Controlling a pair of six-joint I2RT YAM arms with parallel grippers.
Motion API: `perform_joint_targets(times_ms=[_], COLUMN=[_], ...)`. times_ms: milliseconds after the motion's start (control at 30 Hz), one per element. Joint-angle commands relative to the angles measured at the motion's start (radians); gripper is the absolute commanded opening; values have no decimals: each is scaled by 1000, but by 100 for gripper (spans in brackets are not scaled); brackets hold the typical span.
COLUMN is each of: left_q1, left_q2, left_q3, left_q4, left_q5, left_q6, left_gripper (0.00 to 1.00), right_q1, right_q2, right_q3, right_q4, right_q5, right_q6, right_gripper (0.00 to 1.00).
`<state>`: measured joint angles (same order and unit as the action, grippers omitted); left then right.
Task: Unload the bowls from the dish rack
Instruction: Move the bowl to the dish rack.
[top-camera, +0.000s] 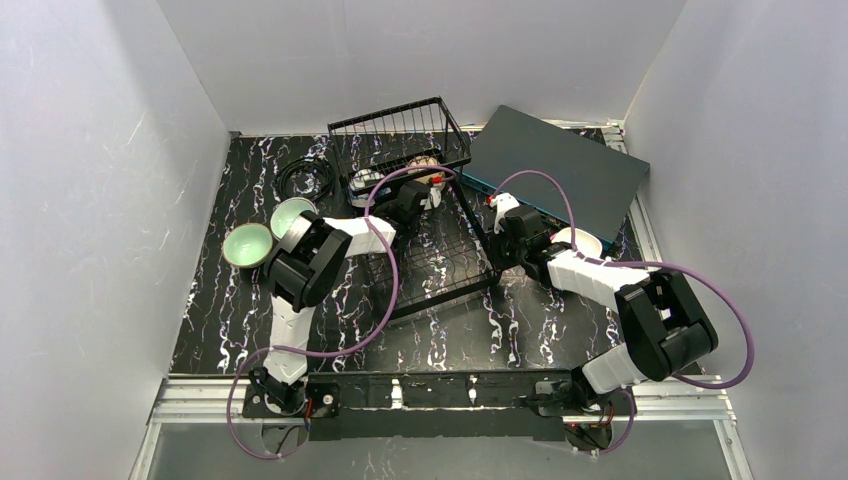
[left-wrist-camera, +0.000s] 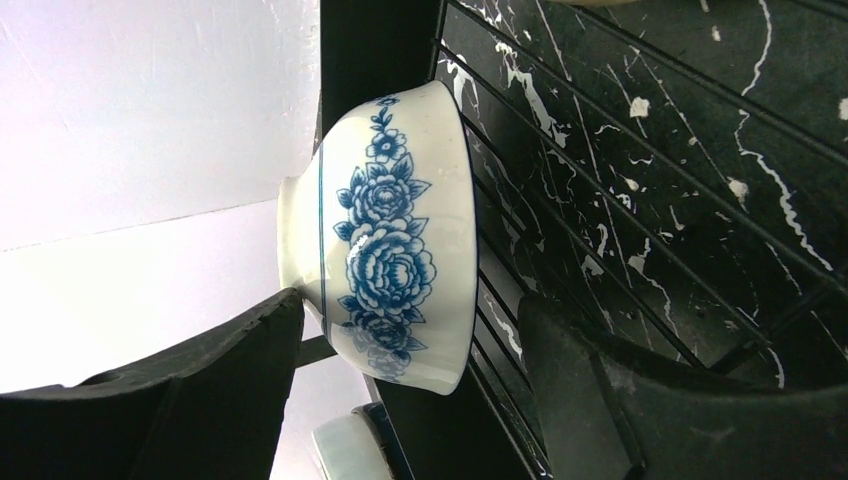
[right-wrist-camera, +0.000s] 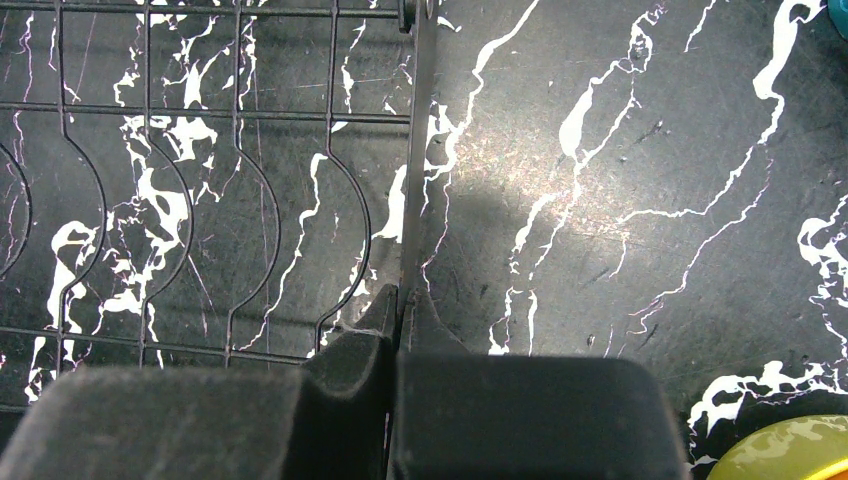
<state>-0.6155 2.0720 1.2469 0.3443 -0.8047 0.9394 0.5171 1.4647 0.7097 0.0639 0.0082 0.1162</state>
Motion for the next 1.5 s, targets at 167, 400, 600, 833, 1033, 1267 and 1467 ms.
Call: perform_joint_targets(times_ms=[167,400,600,833,1033,1267,1467], left_q1=[15,-2,-9,-2,3,6,7], left_q2=[-69,-68,-64,-28,-20,-13,-26], left_q3=[-18,-25,-44,-29,-12,-5,18], left_q4=[75,89,96,96,94,32,-98], left_q5=[-19,-32,-42,-37,-28,-10,44], left_q6=[18,23,8,16,30,7,-74], left_gripper=[76,76,75,78,79,83,77], right_q1=[4,4,4,4,4,3,4], right_q2=[-29,-29,-27,-26,-21,-23,-21], right_q3=[-19,-18,-19,-19,-19,-19,-17], right_q4=[15,16,18,17,17,15,14], right_q5=[-150,-152,-155,-160,-171,-176,-181], right_q6=[-3,-3,-3,-3,-3,-4,-6], right_gripper=[1,1,1,1,1,1,1])
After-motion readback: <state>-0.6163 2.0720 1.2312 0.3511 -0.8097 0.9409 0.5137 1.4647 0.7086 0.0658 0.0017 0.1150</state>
